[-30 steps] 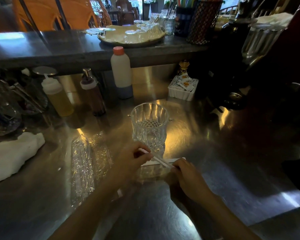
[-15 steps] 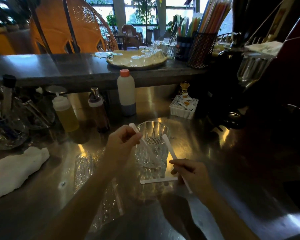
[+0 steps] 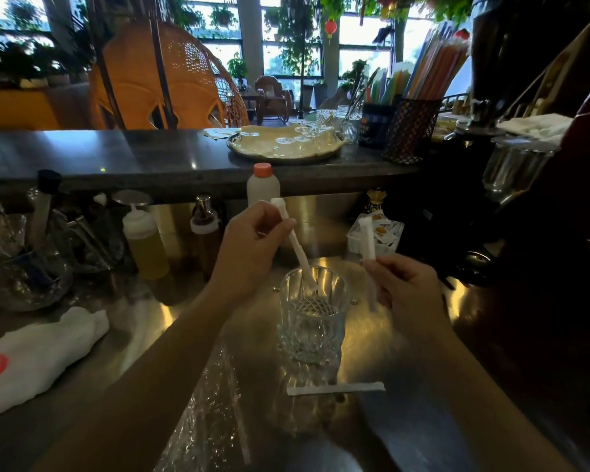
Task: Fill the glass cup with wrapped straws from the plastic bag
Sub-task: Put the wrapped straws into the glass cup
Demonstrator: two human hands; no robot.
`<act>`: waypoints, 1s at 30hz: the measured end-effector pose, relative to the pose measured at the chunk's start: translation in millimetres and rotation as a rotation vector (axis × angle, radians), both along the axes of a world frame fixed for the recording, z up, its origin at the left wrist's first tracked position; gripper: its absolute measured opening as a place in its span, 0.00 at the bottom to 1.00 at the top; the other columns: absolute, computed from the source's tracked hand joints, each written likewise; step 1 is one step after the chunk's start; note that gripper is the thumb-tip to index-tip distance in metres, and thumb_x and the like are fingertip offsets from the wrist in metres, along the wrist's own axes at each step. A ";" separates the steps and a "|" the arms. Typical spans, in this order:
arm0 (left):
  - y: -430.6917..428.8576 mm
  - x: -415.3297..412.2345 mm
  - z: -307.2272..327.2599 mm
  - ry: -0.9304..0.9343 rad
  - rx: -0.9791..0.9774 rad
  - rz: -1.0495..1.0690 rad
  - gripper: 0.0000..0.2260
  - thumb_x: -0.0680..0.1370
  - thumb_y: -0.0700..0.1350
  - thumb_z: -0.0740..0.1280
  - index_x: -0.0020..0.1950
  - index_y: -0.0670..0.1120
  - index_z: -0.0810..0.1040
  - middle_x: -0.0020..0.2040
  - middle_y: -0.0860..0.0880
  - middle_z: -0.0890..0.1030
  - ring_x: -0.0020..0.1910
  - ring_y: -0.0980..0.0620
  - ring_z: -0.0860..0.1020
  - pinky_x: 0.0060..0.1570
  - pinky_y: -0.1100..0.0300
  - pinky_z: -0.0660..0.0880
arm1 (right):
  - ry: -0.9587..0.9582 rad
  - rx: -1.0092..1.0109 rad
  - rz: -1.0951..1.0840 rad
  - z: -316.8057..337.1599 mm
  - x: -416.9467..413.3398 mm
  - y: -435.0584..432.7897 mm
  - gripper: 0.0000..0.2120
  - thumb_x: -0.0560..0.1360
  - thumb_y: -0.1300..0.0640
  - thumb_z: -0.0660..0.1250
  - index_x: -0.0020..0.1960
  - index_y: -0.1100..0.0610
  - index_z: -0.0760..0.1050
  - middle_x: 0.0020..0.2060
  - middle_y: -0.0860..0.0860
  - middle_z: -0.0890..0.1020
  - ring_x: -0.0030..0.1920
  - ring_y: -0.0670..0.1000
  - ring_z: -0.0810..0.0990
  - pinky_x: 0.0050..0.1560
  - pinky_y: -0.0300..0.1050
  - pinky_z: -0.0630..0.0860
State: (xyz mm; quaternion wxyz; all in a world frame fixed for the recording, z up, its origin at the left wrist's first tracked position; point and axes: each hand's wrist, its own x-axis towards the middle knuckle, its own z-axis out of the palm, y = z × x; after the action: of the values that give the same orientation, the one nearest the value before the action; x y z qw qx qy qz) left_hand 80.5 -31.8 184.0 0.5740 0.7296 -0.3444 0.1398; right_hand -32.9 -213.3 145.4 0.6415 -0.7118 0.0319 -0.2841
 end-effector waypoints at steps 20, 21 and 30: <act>-24.9 44.6 -66.9 0.159 0.446 0.110 0.07 0.74 0.47 0.69 0.48 0.47 0.74 0.42 0.52 0.79 0.43 0.53 0.79 0.48 0.49 0.79 | 0.450 -0.779 -0.021 -36.2 88.4 12.2 0.07 0.76 0.54 0.64 0.47 0.57 0.78 0.29 0.42 0.74 0.26 0.36 0.73 0.27 0.27 0.66; -25.7 44.2 -70.0 0.198 0.468 0.112 0.09 0.74 0.48 0.68 0.50 0.47 0.74 0.44 0.50 0.80 0.44 0.51 0.79 0.49 0.47 0.79 | 0.476 -0.818 -0.019 -38.4 89.4 12.0 0.08 0.75 0.52 0.65 0.47 0.56 0.78 0.30 0.43 0.75 0.28 0.37 0.74 0.31 0.30 0.68; -17.9 39.1 -72.0 0.163 0.489 0.262 0.11 0.75 0.54 0.65 0.51 0.49 0.76 0.46 0.51 0.82 0.43 0.52 0.80 0.46 0.51 0.78 | 0.405 -0.860 -0.157 -30.3 78.1 11.0 0.09 0.75 0.52 0.64 0.49 0.57 0.77 0.39 0.52 0.80 0.40 0.51 0.78 0.43 0.48 0.76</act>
State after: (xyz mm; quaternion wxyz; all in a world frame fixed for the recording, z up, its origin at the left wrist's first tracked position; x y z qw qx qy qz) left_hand 119.6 -49.7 112.0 0.3836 0.8936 -0.2234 0.0667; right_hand 45.2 -202.3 115.2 0.2463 -0.9491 0.0894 -0.1749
